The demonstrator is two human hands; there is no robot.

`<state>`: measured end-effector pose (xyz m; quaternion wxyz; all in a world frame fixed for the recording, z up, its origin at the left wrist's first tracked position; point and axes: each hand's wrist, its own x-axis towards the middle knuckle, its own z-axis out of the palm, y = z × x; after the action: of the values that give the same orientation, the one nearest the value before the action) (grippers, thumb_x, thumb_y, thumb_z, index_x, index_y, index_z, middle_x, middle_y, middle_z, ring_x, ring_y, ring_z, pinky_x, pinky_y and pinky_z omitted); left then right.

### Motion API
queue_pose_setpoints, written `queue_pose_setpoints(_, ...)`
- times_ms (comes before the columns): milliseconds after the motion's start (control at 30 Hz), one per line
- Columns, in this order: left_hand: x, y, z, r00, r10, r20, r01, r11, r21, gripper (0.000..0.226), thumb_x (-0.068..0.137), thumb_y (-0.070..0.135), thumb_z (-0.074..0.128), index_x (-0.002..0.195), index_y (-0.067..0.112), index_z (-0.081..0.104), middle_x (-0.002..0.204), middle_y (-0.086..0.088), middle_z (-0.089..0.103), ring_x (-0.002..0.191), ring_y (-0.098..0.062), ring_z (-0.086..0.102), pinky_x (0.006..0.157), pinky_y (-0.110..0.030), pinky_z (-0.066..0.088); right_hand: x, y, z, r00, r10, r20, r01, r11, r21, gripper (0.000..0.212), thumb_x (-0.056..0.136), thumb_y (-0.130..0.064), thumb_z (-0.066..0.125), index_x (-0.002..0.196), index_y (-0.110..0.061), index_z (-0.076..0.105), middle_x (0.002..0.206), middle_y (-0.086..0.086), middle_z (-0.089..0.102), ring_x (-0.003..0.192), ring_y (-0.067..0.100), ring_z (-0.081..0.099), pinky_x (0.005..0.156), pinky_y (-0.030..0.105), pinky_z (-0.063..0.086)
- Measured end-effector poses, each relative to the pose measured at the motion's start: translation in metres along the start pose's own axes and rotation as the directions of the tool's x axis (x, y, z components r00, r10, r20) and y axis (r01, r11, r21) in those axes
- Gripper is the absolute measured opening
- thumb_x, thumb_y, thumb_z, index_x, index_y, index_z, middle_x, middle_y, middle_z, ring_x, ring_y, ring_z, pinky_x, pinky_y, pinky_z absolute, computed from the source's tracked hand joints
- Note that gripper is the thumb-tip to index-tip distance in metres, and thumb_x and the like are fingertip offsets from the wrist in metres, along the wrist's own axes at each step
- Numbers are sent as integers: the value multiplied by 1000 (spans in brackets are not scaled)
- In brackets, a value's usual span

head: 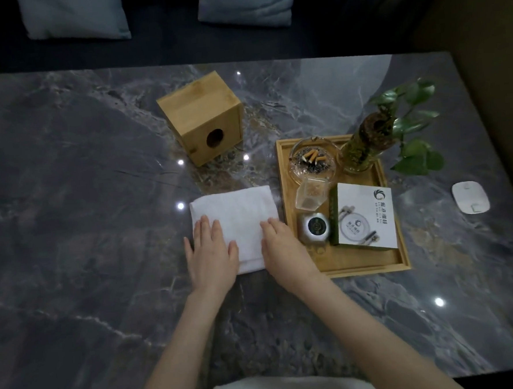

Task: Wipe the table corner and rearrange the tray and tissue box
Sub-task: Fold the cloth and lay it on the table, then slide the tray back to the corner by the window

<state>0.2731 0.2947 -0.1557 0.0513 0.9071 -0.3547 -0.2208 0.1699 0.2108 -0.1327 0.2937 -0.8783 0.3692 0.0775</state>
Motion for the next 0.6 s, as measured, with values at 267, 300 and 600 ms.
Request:
queue_pose_setpoints(267,-29,64,-15,988,147,-57,-157,949,-273,24,93,24,42,99,12,62,98,-12,69,91,-32,61,70,-37,43,-54,61,-80,932,148,-330,-1,914,406,16,92,-17,49,96,-14,65,83,3,69,79,20,64,71,39,50)
queue_pose_setpoints(300,-32,70,-9,986,158,-48,-165,941,-296,23,93,23,43,95,11,63,94,-13,69,89,-33,61,69,-37,44,-61,75,-82,903,213,-372,-27,895,446,16,92,-16,49,94,-15,64,80,2,68,77,21,64,69,38,50)
queue_pose_setpoints(600,-49,109,36,999,-47,-2,43,930,-365,24,90,23,51,102,2,53,103,-18,60,94,-35,56,73,-37,41,-89,174,-38,640,640,-425,-402,750,525,26,92,-14,47,115,-4,53,111,15,57,102,28,54,90,42,45)
